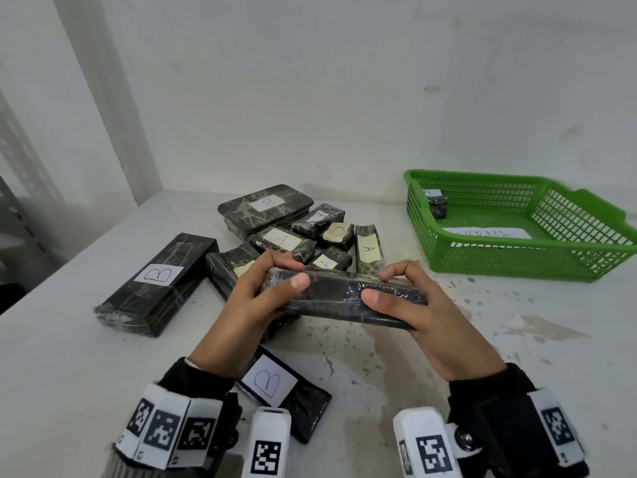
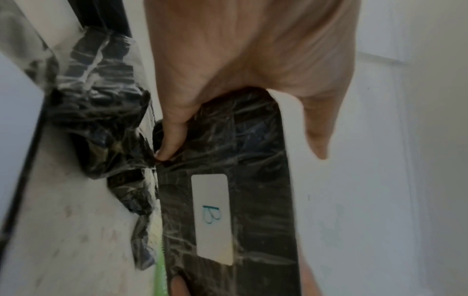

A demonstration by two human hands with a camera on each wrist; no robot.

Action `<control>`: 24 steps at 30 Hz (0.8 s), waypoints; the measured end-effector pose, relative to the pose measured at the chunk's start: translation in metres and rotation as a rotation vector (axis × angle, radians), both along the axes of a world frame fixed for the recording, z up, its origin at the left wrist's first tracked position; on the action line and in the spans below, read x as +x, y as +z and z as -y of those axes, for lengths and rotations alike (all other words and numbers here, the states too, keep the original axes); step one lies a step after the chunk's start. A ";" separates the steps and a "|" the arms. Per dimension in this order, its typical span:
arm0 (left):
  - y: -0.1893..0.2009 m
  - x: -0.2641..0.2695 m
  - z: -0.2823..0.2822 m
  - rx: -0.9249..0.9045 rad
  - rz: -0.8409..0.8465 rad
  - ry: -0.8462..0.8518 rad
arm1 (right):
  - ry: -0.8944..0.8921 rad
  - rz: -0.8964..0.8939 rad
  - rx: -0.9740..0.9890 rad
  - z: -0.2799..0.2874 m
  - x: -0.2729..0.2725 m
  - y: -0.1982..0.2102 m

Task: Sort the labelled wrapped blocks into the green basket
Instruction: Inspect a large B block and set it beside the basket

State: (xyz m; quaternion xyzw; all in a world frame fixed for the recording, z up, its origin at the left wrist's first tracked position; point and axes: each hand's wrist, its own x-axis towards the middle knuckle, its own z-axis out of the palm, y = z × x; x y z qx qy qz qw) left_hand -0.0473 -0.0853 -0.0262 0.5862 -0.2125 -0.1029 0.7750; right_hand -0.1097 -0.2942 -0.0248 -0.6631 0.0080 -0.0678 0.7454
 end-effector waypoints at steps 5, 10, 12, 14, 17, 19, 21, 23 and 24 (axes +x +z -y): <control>-0.002 0.001 0.001 0.018 -0.035 0.057 | -0.002 -0.009 0.016 0.000 0.000 0.000; -0.003 0.000 0.003 0.033 -0.029 0.077 | 0.028 -0.031 0.183 0.002 0.000 0.004; -0.002 -0.001 0.003 0.026 -0.042 0.056 | 0.017 -0.049 0.208 0.005 0.001 0.004; -0.002 -0.001 0.005 -0.003 -0.088 0.024 | 0.015 -0.046 0.199 0.006 0.002 0.004; 0.000 -0.003 0.007 0.001 -0.114 0.035 | 0.006 -0.035 0.204 0.005 0.001 0.006; 0.001 -0.003 0.009 0.012 -0.107 0.043 | 0.005 -0.033 0.181 0.005 0.001 0.006; 0.002 -0.003 0.009 0.014 -0.100 0.048 | 0.031 -0.026 0.174 0.006 0.000 0.006; 0.004 -0.004 0.009 -0.006 -0.106 0.055 | 0.037 -0.012 0.202 0.007 0.000 0.006; 0.004 -0.004 0.007 -0.020 -0.106 0.054 | 0.029 -0.006 0.214 0.007 0.000 0.006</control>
